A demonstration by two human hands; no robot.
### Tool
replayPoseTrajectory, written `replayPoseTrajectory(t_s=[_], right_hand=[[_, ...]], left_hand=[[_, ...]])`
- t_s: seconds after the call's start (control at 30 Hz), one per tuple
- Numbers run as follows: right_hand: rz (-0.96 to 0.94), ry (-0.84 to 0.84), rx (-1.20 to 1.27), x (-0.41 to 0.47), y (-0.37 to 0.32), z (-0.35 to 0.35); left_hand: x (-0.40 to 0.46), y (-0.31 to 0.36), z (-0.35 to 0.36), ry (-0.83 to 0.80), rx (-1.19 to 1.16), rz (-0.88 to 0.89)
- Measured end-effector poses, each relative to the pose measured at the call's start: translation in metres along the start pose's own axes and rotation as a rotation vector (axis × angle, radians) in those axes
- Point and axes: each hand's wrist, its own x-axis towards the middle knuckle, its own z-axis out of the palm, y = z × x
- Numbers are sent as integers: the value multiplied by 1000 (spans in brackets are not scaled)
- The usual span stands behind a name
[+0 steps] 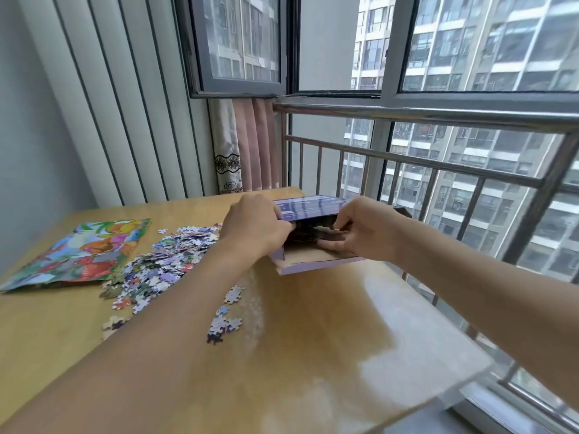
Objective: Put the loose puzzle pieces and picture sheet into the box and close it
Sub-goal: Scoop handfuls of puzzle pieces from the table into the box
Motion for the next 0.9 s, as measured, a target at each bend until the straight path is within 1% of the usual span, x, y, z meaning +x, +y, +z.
replayPoseTrajectory(t_s=[0.1, 0.2, 0.23, 0.27, 0.3, 0.33, 0.4, 0.43, 0.47, 0.5, 0.57, 0.63, 0.67, 0.8, 0.9], right_hand=[[20, -108, -50, -7, -4, -8], [12, -156, -124, -11, -7, -16], [-2, -159, -181, -12, -6, -17], [-45, -144, -297, -13, -6, -18], [-101, -120, -471, -14, -5, -18], [-170, -102, -700, -16, -5, -18], [-332, -89, -1291, -18, -6, -19], [-415, -118, -1570, -18, -8, -20], [-479, -135, -1761, -16, -9, -22], [-515, -130, -1849, -16, -10, -22], [-642, -81, -1846, -20, -12, -21], [-794, -56, -1771, -23, -10, -22], [-808, -76, -1733, -26, -9, -21], [-628, -222, -1784, -21, 0, -14], [-364, -218, -1753, -9, 1, -14]], left_hand=[[0, -1, -3, 9, -24, -8], [1, -4, -7, 29, -57, -27], [1, -4, -9, 34, -76, -36], [1, -4, -10, 38, -91, -41], [1, -4, -10, 40, -101, -42], [0, -4, -10, 38, -107, -41], [0, -3, -8, 26, -114, -38], [0, -2, -7, 18, -112, -35], [0, -2, -5, 17, -108, -30], [0, -2, -4, 19, -104, -29], [1, -2, -3, 22, -108, -28], [0, -2, -2, 21, -109, -27], [-1, -3, -1, 20, -104, -26], [-3, -3, 0, 15, -88, -20], [-5, -3, 1, 19, -78, -16]])
